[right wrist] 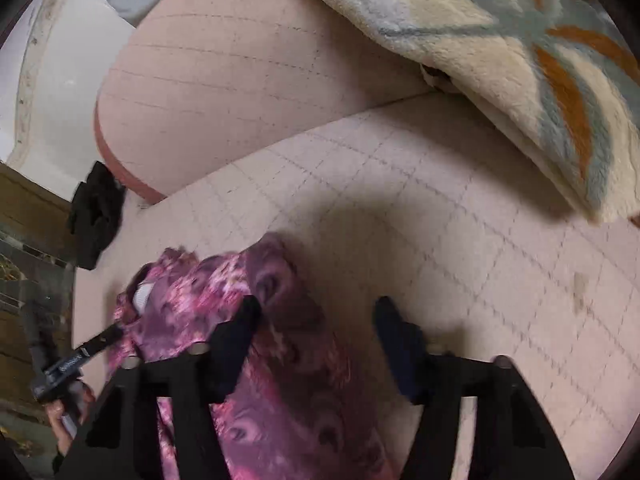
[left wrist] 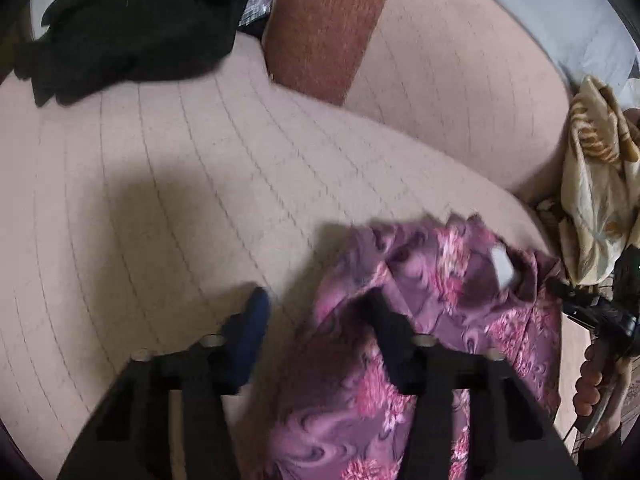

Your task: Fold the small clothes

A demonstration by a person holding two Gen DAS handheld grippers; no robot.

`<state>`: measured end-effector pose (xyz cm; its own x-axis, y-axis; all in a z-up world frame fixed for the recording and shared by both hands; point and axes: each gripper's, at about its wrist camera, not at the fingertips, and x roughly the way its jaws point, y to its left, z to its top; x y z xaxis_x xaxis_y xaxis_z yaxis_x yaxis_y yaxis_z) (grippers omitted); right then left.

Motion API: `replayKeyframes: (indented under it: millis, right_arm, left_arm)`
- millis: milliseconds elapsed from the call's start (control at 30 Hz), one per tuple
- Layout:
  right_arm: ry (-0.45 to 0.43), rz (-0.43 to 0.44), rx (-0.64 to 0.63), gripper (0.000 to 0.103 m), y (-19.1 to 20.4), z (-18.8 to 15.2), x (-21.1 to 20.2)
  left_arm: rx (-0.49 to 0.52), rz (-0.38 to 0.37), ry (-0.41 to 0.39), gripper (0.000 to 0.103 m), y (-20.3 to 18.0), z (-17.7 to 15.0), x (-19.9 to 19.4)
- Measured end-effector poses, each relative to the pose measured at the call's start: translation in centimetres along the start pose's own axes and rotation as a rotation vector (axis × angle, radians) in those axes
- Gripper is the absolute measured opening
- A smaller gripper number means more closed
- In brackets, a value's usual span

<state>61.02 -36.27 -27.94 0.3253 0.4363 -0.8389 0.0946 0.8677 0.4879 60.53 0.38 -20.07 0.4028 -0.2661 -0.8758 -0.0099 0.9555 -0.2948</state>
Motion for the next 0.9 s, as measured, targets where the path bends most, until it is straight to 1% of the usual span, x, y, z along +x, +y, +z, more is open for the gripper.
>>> replayKeyframes:
  millis: [33,67,100,133,167,200,233,267,300,333,367,400,433,467,500,533,567,600,633,667,700,733,767,800,833,867,900]
  right_arm:
    - [-0.007,-0.009,-0.017,0.006,0.2,0.0,-0.2]
    - [-0.016,0.009,-0.016,0.005,-0.1,0.1,-0.7]
    - [-0.038,0.010,-0.003,0.001,-0.5,0.0,-1.5]
    - [-0.072,0.005,-0.003,0.001,-0.7,0.0,-2.6]
    - [-0.104,0.009,-0.008,0.001,-1.1,0.1,-3.7]
    - [-0.125,0.018,-0.003,0.001,-1.5,0.2,-4.2]
    - [-0.125,0.019,0.001,0.001,-1.8,0.1,-4.1]
    - [-0.096,0.003,-0.005,0.001,-1.8,0.0,-3.3]
    - [-0.083,-0.017,-0.003,0.002,-1.9,0.1,-2.8]
    - [-0.071,-0.014,0.006,0.003,-2.0,0.1,-2.4]
    - [-0.055,0.000,0.019,0.004,-2.1,0.1,-2.0]
    - [-0.045,0.019,0.033,0.006,-2.2,0.1,-1.8]
    - [-0.051,0.039,0.037,0.018,-2.2,0.0,-2.0]
    - [-0.063,0.054,0.028,0.029,-2.1,0.0,-2.3]
    - [-0.071,0.054,0.019,0.054,-2.1,-0.1,-2.5]
    - [-0.079,0.040,0.008,0.065,-2.0,-0.1,-2.6]
    - [-0.074,0.032,0.000,0.065,-1.9,0.0,-2.3]
    - [-0.058,0.037,-0.002,0.065,-1.8,0.1,-1.9]
    - [-0.032,0.047,-0.002,0.063,-1.7,0.2,-1.1]
    - [-0.028,0.035,-0.005,0.060,-1.4,0.2,-0.5]
    - [-0.036,0.008,-0.018,0.047,-1.1,0.4,-0.2]
    - [-0.040,-0.029,-0.034,0.026,-0.7,0.4,0.0]
    - [-0.031,-0.048,-0.037,0.015,-0.5,0.5,0.1]
    - [-0.020,-0.043,-0.023,0.011,-0.6,0.5,0.1]
    - [-0.020,-0.041,-0.004,0.009,-0.8,0.5,-0.3]
    - [-0.025,-0.048,0.003,0.009,-0.8,0.4,-1.3]
    - [-0.036,-0.048,-0.004,0.009,-0.6,0.4,-2.1]
  left_arm:
    - [-0.017,-0.052,0.016,0.005,0.5,0.4,-0.1]
    - [-0.042,-0.075,0.007,0.005,1.2,0.7,-0.7]
    - [-0.052,-0.073,-0.023,0.004,1.7,1.0,-1.5]
    - [-0.049,-0.076,-0.065,0.004,2.0,1.3,-2.7]
    - [-0.051,-0.099,-0.105,0.004,2.4,1.8,-3.9]
    - [-0.068,-0.112,-0.129,0.004,2.8,2.1,-4.4]
    - [-0.089,-0.115,-0.135,0.004,3.1,2.2,-4.3]
    - [-0.079,-0.094,-0.096,0.004,2.9,2.3,-3.2]
    - [-0.040,-0.055,-0.053,0.004,2.4,2.2,-1.8]
    - [-0.012,-0.023,-0.021,0.004,2.2,2.1,-0.8]
    - [0.003,0.034,0.005,0.004,2.1,1.8,-0.1]
    - [-0.004,0.050,0.004,0.006,2.2,1.5,0.0]
    - [-0.015,0.038,-0.020,0.007,2.4,1.3,-0.5]
    - [-0.019,0.034,-0.038,0.011,2.6,1.2,-0.9]
    - [-0.024,0.028,-0.047,0.022,2.8,1.2,-1.2]
    - [-0.042,0.017,-0.037,0.043,3.1,1.3,-1.1]
    - [-0.059,0.007,-0.017,0.052,3.3,1.3,-0.8]
    - [-0.076,-0.009,0.005,0.056,3.5,1.3,-0.4]
    - [-0.089,-0.013,0.001,0.055,3.6,1.3,-0.1]
    - [-0.083,-0.013,-0.012,0.049,3.4,1.3,-0.2]
    - [-0.067,-0.018,-0.016,0.020,3.0,1.3,0.0]
    - [-0.048,-0.017,0.007,0.005,2.6,1.3,0.6]
    - [-0.055,0.002,0.021,0.003,2.3,1.4,0.9]
    - [-0.048,0.021,0.022,0.003,1.9,1.6,0.9]
    - [-0.020,0.044,0.014,0.003,1.4,1.8,0.1]
    - [-0.013,0.050,-0.013,0.003,1.2,2.0,-1.1]
    - [-0.017,0.027,-0.050,0.002,1.2,2.0,-2.8]
